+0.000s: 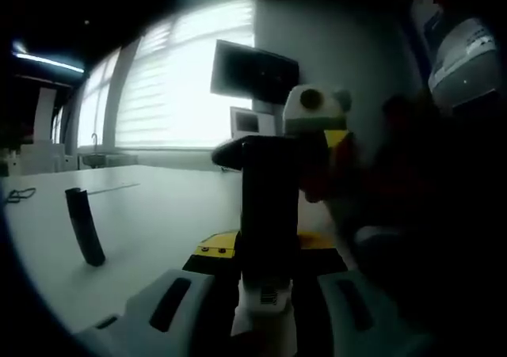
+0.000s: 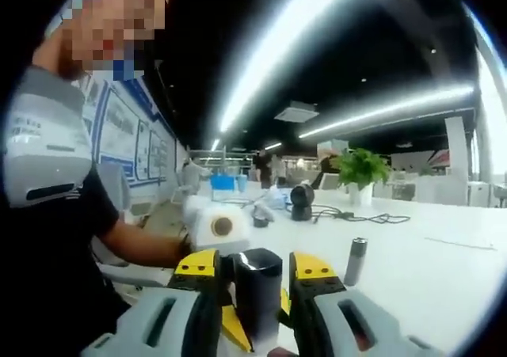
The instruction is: Pick up cosmetic bottle twist off cap place on table pick up cap screw tight cap place on table
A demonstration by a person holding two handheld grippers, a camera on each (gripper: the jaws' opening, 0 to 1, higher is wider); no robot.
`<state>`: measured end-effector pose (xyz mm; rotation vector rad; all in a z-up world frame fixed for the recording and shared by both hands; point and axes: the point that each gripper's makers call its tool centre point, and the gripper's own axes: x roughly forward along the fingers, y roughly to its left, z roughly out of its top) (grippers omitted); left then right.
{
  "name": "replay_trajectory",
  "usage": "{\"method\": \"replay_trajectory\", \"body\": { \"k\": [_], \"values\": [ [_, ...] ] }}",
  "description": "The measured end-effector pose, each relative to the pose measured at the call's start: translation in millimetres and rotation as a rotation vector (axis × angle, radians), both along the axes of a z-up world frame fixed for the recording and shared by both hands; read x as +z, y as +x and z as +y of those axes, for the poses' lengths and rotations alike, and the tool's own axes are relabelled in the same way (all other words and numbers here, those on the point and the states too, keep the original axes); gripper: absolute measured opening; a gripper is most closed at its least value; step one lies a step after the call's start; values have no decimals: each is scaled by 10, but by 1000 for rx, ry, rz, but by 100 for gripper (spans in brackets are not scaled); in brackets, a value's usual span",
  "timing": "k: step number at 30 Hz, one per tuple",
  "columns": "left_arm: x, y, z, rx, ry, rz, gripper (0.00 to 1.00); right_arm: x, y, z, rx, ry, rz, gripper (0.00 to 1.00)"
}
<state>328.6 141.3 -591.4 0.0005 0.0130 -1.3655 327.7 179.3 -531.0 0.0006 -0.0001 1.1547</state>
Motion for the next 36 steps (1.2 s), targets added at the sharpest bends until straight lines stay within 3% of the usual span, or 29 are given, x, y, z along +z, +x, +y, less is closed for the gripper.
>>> {"method": "replay_trajectory", "body": {
  "k": [1,3,10,22,25,31,36],
  "values": [
    [1,1,0,2,0,0,15,-15,26,-15,-41,1,29,28],
    [2,7,5,12,1,-4,15,-1,28,-20,-93,-26,-14,28],
    [1,8,9,34,6,-14,15,-25,37,-13,-240,-16,36,27],
    [5,145,57,175,39,-50,15,-59,167,-78,-499,23,90,25],
    [-4,164,65,201,38,-33,15,-83,187,-56,-533,15,73,25],
    [0,167,72,223,38,-47,15,-75,221,-83,-636,-75,-34,23],
    [-5,198,92,249,26,-8,15,-62,204,-30,-682,-98,-91,17]
  ]
}}
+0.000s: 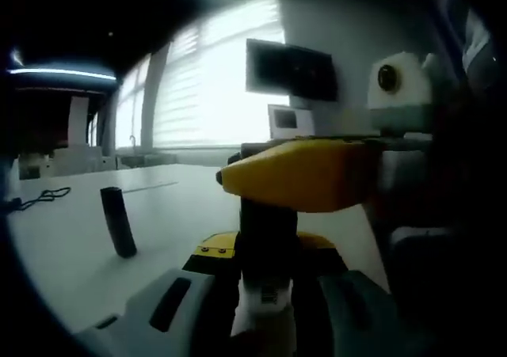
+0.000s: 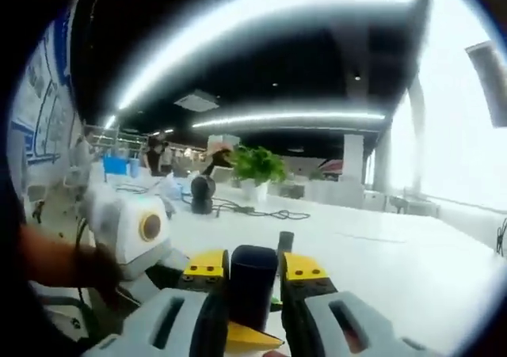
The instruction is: Pick up cosmetic bottle twist off cap place on table pick up cap screw tight cap place on table
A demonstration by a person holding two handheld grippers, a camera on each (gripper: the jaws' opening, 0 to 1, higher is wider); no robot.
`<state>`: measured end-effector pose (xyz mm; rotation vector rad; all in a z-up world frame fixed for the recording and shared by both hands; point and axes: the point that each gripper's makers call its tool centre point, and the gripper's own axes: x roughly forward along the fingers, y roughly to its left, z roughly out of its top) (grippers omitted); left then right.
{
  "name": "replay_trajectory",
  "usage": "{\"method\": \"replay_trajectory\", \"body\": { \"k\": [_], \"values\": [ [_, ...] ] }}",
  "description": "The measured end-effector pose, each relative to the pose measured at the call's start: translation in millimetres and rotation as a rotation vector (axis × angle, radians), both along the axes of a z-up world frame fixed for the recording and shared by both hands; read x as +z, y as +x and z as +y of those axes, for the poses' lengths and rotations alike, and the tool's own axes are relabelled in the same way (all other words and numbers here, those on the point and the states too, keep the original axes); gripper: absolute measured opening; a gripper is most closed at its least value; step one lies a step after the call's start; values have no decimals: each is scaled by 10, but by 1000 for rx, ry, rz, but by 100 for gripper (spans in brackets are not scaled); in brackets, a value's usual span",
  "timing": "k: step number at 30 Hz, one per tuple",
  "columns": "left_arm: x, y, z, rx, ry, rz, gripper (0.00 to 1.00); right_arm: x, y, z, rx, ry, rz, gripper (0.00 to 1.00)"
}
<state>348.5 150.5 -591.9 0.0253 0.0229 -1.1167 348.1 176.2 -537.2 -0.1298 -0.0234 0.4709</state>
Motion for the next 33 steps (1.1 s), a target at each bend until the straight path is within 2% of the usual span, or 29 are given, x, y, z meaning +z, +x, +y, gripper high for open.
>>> {"method": "replay_trajectory", "body": {
  "k": [5,12,19,25,33],
  "values": [
    [-1,1,3,2,-5,10,15,4,19,-27,-27,57,6,17],
    [2,5,1,0,-16,19,15,3,34,-30,-42,82,21,16],
    [6,15,-8,-5,-6,-17,14,4,29,-18,-18,40,10,15],
    [8,14,-15,-20,-6,-12,14,9,32,6,8,31,-6,14],
    [1,9,-30,-36,-9,-1,13,3,50,5,42,21,6,13]
  ]
}}
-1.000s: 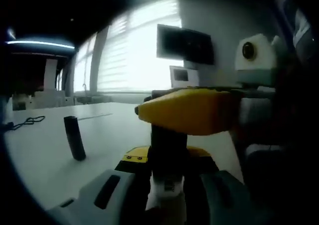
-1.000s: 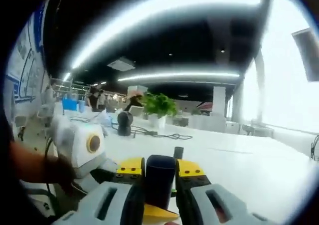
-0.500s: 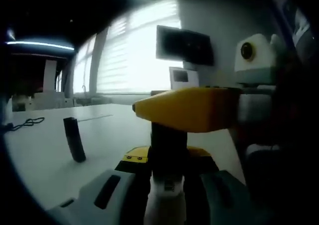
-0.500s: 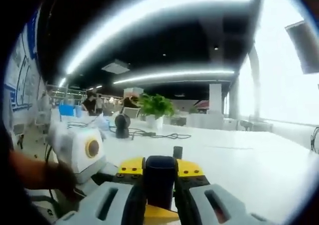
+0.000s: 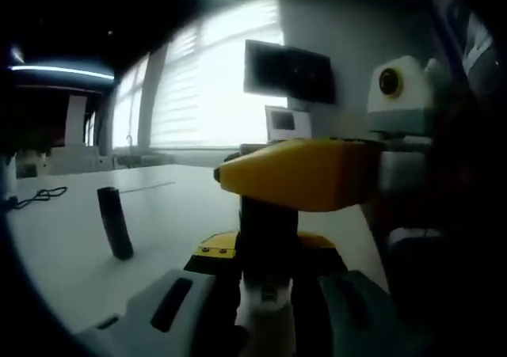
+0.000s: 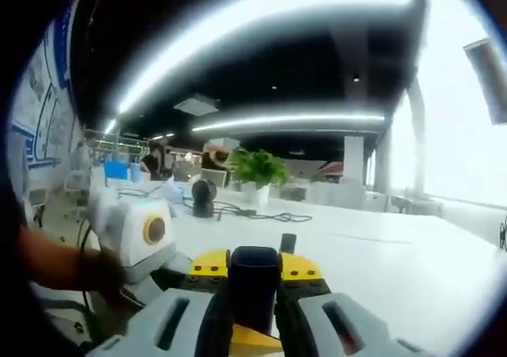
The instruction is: Pick up cosmetic bottle twist off cap place on table pick up cap screw tight cap place on table
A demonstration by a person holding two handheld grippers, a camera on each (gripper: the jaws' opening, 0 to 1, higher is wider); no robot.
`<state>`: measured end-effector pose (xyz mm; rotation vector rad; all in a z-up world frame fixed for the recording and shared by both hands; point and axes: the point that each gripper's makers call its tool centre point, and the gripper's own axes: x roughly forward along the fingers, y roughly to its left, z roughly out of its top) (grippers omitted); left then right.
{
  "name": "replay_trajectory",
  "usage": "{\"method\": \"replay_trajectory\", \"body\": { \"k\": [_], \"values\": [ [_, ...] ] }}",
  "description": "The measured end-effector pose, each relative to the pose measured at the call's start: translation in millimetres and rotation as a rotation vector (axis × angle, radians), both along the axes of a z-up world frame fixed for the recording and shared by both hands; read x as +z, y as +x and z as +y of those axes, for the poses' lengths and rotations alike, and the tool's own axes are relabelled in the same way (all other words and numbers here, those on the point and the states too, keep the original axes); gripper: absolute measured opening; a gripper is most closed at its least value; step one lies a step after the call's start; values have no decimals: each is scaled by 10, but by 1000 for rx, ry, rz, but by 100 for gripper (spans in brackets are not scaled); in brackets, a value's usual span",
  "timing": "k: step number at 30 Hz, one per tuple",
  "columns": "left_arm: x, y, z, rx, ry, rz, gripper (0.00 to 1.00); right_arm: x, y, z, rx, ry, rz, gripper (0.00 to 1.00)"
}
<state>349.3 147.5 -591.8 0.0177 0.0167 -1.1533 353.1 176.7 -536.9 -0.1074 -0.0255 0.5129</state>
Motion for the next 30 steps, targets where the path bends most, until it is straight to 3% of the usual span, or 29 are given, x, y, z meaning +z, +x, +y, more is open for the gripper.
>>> {"method": "replay_trajectory", "body": {
  "k": [7,15,18,24,25,30],
  "values": [
    [-1,3,-8,-16,-4,12,13,-3,5,-13,49,8,17,12],
    [-2,-39,-37,-46,-5,13,13,-3,-38,-6,179,29,47,12],
    [-1,-51,-44,-55,-5,14,13,-5,-53,7,242,32,54,12],
    [-3,-73,-52,-82,-9,13,14,-5,-95,49,448,34,61,13],
    [-3,-80,-58,-92,-14,24,14,-10,-98,47,469,58,82,13],
    [-6,-75,-62,-92,-12,16,14,-11,-107,47,571,64,73,14]
  ]
}}
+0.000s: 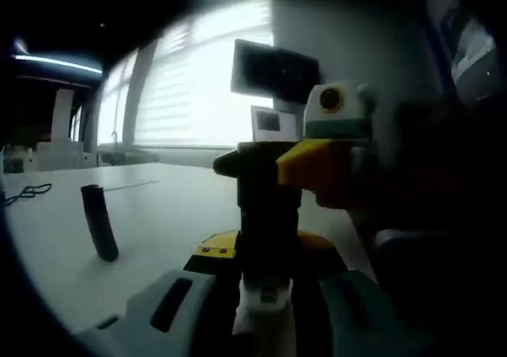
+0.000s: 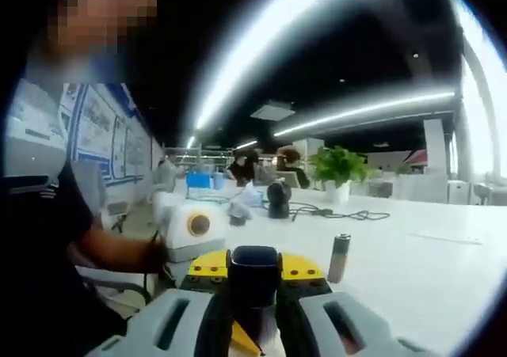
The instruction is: Pick up cosmetic bottle twist off cap place on table pick up cap screw tight cap place on table
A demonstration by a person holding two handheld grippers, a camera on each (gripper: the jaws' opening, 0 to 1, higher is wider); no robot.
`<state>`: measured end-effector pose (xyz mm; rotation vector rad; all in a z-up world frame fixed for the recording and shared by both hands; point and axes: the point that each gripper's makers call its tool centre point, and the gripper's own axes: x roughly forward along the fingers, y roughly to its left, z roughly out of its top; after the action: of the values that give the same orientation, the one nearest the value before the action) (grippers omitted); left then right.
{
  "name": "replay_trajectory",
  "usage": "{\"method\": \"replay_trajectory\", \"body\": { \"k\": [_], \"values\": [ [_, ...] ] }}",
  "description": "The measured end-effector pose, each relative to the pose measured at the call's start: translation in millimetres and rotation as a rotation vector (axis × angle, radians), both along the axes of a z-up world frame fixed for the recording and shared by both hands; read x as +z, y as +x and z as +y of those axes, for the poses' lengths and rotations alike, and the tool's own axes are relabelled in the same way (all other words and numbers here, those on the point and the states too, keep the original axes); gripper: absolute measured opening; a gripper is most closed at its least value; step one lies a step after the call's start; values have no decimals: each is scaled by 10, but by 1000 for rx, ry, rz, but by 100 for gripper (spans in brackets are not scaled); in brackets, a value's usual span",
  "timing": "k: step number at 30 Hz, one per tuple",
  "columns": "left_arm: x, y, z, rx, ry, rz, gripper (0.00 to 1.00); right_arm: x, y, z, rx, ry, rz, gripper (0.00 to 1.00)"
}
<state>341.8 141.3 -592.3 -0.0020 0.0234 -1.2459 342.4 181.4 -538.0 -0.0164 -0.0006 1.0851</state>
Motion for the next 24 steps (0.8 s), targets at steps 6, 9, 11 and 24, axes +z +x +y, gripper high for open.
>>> {"method": "replay_trajectory", "body": {
  "k": [6,9,11,24],
  "values": [
    [5,-32,-2,-15,-1,-5,14,10,-66,25,162,10,-17,14],
    [7,-54,-10,-27,-2,-6,14,6,-83,23,228,15,-18,14],
    [8,-63,-15,-35,-3,-4,14,6,-106,32,284,15,-16,14],
    [8,-108,-33,-58,-4,-8,14,-8,-179,66,538,-11,9,15]
  ]
}}
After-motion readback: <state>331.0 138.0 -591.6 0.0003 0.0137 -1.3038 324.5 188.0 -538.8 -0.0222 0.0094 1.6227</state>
